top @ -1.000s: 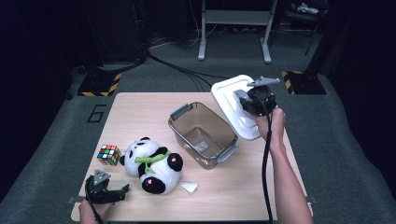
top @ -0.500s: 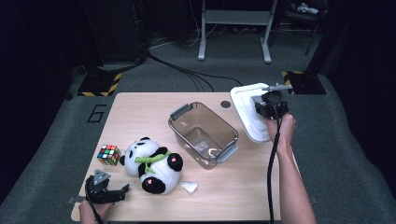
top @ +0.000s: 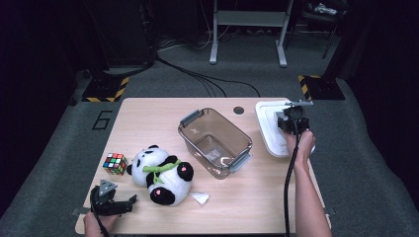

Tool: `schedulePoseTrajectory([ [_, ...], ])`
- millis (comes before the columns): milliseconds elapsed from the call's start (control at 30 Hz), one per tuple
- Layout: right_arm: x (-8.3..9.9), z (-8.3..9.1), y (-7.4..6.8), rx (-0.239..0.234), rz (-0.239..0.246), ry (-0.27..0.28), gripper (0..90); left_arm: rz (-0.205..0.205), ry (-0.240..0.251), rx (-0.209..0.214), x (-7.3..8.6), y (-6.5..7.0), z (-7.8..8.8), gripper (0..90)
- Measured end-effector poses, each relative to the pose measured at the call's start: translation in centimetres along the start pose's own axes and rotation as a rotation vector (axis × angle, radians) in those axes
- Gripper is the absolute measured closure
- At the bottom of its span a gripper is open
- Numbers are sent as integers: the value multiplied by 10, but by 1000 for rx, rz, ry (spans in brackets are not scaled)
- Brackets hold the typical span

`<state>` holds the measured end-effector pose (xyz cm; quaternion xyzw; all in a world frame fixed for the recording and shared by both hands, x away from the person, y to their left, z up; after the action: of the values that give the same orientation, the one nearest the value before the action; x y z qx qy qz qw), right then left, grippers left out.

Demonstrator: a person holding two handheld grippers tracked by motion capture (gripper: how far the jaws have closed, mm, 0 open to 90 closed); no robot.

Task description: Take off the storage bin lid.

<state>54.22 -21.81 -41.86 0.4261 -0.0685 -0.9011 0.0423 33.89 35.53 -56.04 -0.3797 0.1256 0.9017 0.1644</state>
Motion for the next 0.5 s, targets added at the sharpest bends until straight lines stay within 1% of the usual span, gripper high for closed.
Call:
schedulePoseTrajectory([
  [167, 11, -11, 2, 14, -29, -19, 660, 0, 0, 0, 0, 0, 0, 2],
  [233, 14, -15, 2, 15, -34, -27, 660, 0, 1, 0, 0, 0, 0, 2],
  [267, 15, -17, 2, 16, -40, -31, 660, 0, -5, 0, 0, 0, 0, 2],
  [333, 19, -20, 1, 21, -41, -33, 660, 0, 1, 0, 0, 0, 0, 2],
  [500, 30, -31, -1, 36, -75, -47, 660, 1, -5, 0, 0, 0, 0, 2],
])
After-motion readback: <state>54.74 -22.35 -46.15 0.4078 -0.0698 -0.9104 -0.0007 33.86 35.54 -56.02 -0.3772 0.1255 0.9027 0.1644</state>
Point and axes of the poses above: each handheld gripper's, and its own axes: z roughly backward along the jaws, x roughly out of its underside, y roughly to its right, the point moved 4 cm from there along -z, roughly forward along the jaws, and after that the axes turned 8 degrees about x, right-handed, at the moved point
